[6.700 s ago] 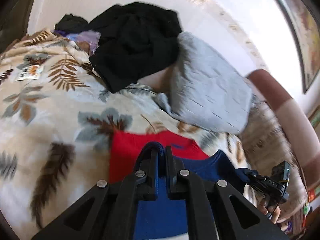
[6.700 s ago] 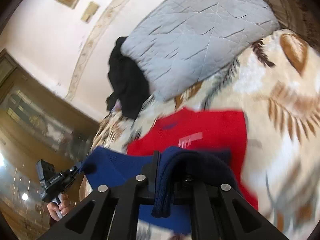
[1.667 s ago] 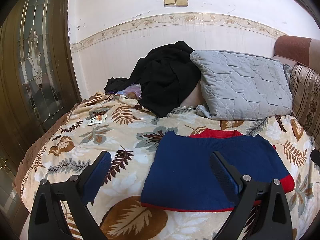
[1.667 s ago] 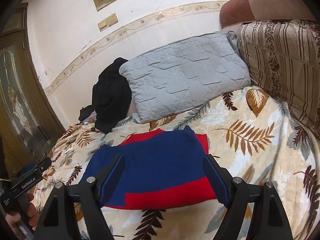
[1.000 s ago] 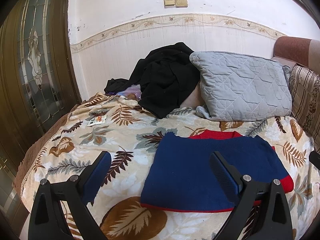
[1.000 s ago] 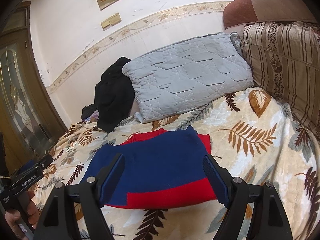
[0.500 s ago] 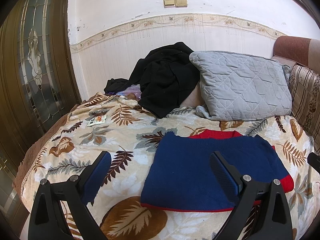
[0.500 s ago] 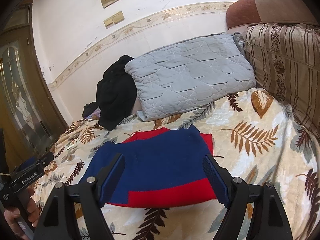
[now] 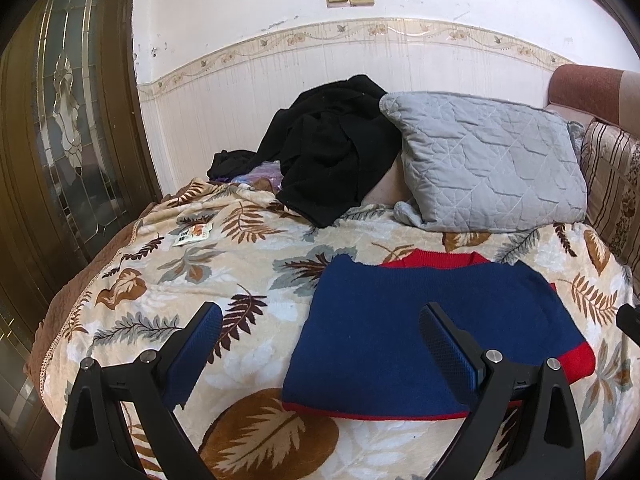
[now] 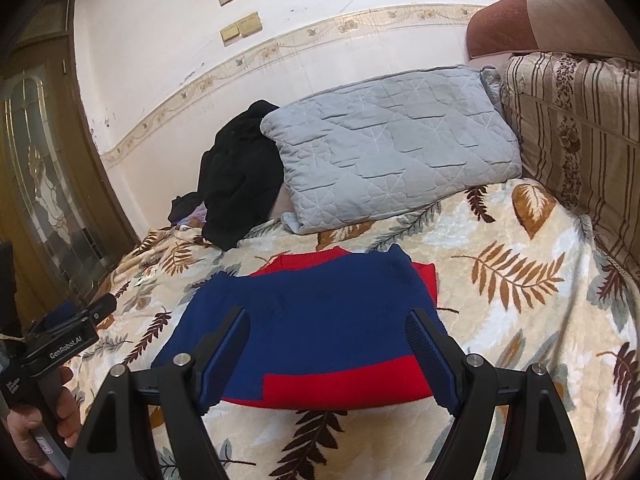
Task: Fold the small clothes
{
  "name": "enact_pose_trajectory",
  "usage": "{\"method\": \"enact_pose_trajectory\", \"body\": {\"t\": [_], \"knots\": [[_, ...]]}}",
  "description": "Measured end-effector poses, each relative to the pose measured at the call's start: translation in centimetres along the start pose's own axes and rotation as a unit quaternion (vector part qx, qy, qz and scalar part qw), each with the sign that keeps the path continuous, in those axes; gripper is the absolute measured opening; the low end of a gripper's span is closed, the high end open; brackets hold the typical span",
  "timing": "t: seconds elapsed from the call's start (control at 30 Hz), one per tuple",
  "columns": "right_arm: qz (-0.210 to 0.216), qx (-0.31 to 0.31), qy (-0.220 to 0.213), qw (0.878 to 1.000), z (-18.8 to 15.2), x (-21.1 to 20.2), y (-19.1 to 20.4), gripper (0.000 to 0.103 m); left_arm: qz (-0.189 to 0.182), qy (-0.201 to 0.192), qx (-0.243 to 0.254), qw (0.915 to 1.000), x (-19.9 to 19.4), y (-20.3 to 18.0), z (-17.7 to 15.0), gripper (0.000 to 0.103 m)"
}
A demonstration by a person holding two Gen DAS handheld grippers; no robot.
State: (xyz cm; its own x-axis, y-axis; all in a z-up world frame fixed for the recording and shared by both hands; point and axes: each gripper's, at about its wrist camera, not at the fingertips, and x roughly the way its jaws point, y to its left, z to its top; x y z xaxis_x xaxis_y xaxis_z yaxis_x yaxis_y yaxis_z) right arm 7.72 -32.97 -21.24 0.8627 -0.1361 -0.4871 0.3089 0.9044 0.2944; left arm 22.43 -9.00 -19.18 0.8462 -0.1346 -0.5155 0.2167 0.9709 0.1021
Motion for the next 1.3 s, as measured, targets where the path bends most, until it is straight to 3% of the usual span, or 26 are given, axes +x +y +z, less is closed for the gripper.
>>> {"method": "enact_pose_trajectory", "body": {"t": [0.53, 1.3], "knots": [[-0.017, -0.019, 0.039, 0.999, -0.7, 2.4, 1.1, 0.083, -0.003, 0.018, 0.007, 0.9998, 1.8, 0.0, -0.6, 0.098], [-0.024, -0.020, 0.039, 0.999, -0.6, 2.5, 1.0, 0.083, -0.007, 0.017, 0.011, 0.9998, 1.8, 0.1, -0.7, 0.098]]}}
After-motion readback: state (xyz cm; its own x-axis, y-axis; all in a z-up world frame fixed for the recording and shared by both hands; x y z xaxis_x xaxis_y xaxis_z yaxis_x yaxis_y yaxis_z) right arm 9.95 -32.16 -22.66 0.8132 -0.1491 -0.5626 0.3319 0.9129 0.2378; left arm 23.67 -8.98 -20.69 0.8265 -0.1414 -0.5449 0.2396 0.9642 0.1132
